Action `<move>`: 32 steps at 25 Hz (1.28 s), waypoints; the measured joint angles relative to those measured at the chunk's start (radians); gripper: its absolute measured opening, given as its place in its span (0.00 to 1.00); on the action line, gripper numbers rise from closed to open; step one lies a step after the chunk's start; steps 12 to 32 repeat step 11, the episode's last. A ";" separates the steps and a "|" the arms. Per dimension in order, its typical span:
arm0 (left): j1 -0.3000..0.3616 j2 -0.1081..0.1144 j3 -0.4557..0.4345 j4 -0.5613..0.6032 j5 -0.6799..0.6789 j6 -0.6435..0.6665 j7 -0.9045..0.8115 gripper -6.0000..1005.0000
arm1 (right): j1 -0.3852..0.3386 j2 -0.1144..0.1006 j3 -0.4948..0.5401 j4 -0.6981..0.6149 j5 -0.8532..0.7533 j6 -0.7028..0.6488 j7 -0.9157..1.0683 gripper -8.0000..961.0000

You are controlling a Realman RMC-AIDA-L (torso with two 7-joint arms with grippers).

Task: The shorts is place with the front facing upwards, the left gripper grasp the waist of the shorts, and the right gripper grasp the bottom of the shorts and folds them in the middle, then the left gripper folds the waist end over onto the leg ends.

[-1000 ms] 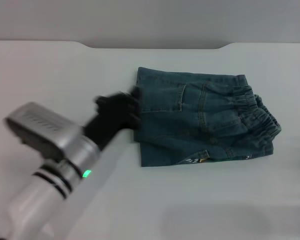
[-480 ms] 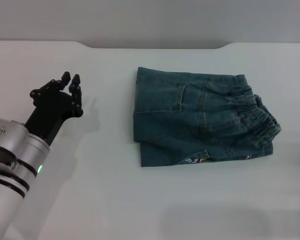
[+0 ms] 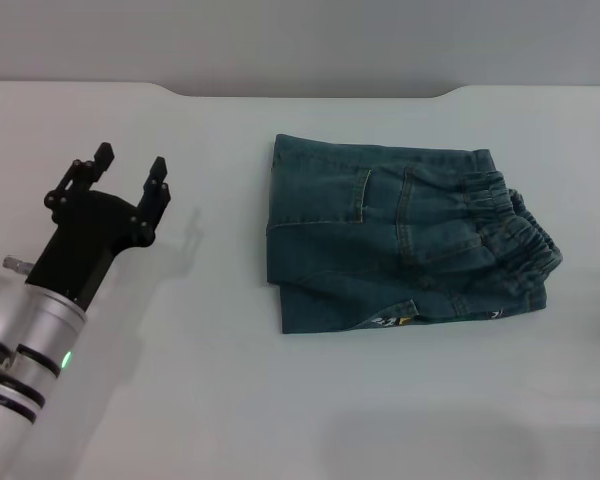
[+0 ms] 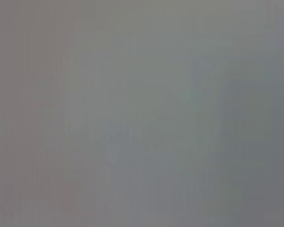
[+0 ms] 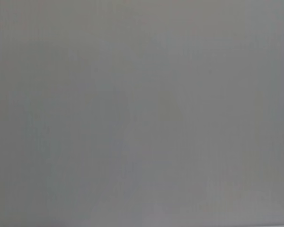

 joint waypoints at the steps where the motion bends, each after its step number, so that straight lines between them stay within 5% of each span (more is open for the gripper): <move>1: 0.006 0.001 0.006 0.001 0.001 0.014 0.000 0.43 | -0.001 0.001 0.002 0.000 0.001 0.002 0.000 0.42; 3: 0.015 0.002 0.011 0.006 0.001 0.037 0.003 0.59 | -0.001 0.000 0.004 -0.001 0.003 0.002 0.000 0.67; 9: 0.015 0.001 0.019 0.033 0.001 0.042 0.002 0.71 | 0.006 -0.001 0.004 -0.006 0.005 0.006 0.000 0.67; 32: 0.013 0.000 0.021 0.035 0.001 0.042 -0.006 0.71 | 0.009 -0.001 0.006 -0.006 0.005 0.006 0.000 0.67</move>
